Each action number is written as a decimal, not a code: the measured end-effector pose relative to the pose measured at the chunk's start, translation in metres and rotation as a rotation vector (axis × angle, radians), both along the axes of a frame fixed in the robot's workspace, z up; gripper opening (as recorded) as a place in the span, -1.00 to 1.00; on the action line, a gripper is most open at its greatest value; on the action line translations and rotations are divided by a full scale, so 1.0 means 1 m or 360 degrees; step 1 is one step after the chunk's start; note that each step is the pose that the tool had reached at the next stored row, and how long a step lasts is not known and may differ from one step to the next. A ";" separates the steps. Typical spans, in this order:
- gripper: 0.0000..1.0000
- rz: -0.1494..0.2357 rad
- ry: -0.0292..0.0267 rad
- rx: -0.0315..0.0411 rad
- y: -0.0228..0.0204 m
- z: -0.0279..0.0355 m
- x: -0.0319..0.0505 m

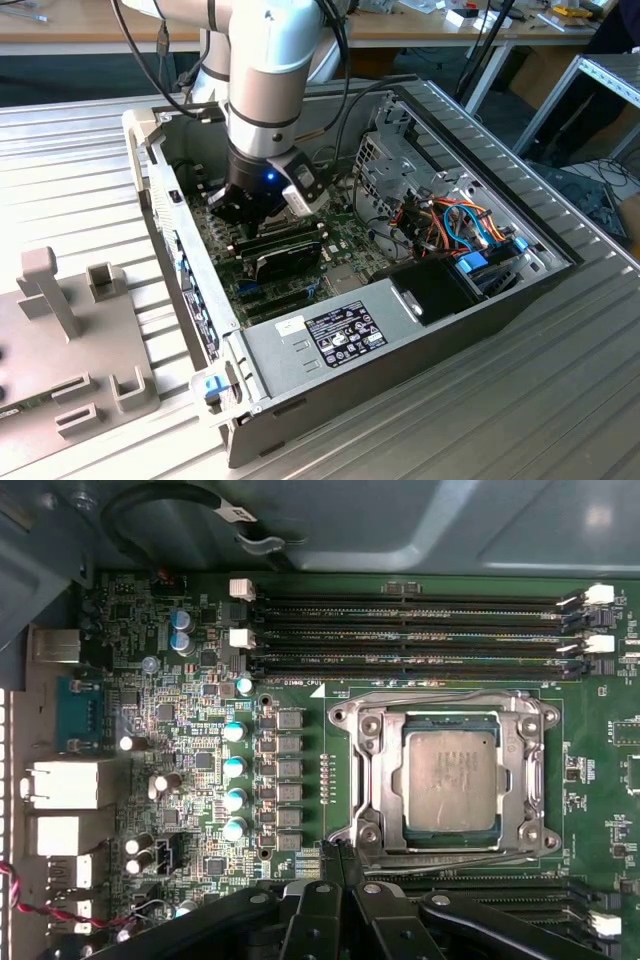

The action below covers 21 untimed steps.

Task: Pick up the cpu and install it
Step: 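Install the second cpu locking lever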

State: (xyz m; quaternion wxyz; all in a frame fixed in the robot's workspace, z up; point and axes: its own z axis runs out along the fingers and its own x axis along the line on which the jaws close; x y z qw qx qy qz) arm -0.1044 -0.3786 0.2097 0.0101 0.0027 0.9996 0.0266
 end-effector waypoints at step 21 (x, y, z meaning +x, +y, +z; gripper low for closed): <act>-0.79 0.0000 0.00004 0.0000 0.0002 -0.0041 -0.0002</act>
